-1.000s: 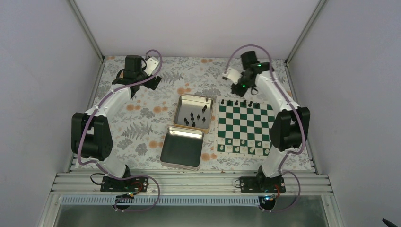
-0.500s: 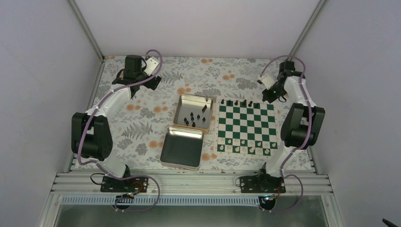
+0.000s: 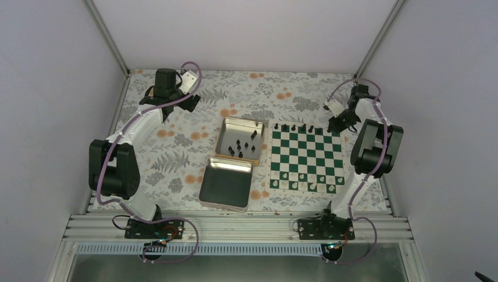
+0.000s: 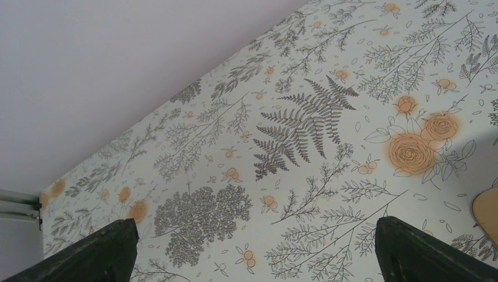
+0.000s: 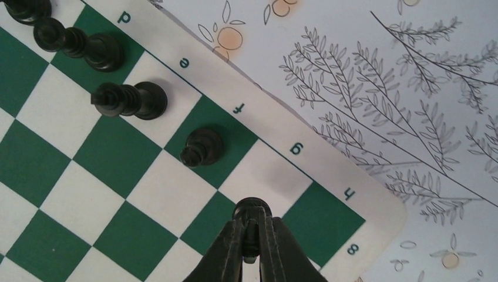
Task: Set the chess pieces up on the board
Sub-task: Place the chess piece on the chessboard.
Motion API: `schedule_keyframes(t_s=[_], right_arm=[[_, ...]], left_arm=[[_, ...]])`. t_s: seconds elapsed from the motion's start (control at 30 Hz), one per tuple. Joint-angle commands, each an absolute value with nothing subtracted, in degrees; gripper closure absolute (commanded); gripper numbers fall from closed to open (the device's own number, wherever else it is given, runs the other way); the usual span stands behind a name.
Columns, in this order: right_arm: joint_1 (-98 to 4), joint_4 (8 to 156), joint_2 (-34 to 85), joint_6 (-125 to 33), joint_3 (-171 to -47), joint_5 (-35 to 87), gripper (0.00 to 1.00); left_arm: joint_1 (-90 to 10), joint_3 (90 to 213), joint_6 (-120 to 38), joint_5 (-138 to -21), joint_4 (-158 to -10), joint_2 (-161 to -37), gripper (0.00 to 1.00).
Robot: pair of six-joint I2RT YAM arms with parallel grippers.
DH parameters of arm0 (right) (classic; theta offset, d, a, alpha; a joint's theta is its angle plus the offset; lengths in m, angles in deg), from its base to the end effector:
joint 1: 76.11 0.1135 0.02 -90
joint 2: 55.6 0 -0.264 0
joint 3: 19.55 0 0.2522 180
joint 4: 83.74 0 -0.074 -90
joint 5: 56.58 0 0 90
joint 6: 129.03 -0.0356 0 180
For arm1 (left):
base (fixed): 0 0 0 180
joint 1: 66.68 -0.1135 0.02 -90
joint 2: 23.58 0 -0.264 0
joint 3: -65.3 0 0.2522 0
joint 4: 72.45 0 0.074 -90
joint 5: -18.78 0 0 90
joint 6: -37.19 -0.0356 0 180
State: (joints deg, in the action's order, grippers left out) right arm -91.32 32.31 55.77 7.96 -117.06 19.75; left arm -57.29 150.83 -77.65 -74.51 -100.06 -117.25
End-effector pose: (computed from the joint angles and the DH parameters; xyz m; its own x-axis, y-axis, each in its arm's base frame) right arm 0.3727 -0.0926 0.1928 -0.7946 -0.5203 -0.3129 -0.5487 0.8360 0.0032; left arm 0.3701 -0.0633 0.2772 -0.4354 0.4971 -0.7506 0.4317 0.8469 0.3105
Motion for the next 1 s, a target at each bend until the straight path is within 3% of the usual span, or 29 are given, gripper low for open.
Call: schedule_keyframes(t_s=[0.0,0.67,0.97], right_arm=[[-91.92,34.19,57.24,8.79,-117.04,16.97,0.92],[-92.24,35.04,61.25,8.61,-118.54,18.03,0.91],[-92.24,33.93,58.29,8.54,-118.87,17.78,0.67]], left_arm=[[-57.45,151.18,-77.86,-75.09,-99.53,-118.07,0.00],[-57.45,151.40,-77.95,-75.15,-99.61,-118.69,0.00],[-57.45,151.57,-78.03,-75.35,-99.68,-119.25,0.00]])
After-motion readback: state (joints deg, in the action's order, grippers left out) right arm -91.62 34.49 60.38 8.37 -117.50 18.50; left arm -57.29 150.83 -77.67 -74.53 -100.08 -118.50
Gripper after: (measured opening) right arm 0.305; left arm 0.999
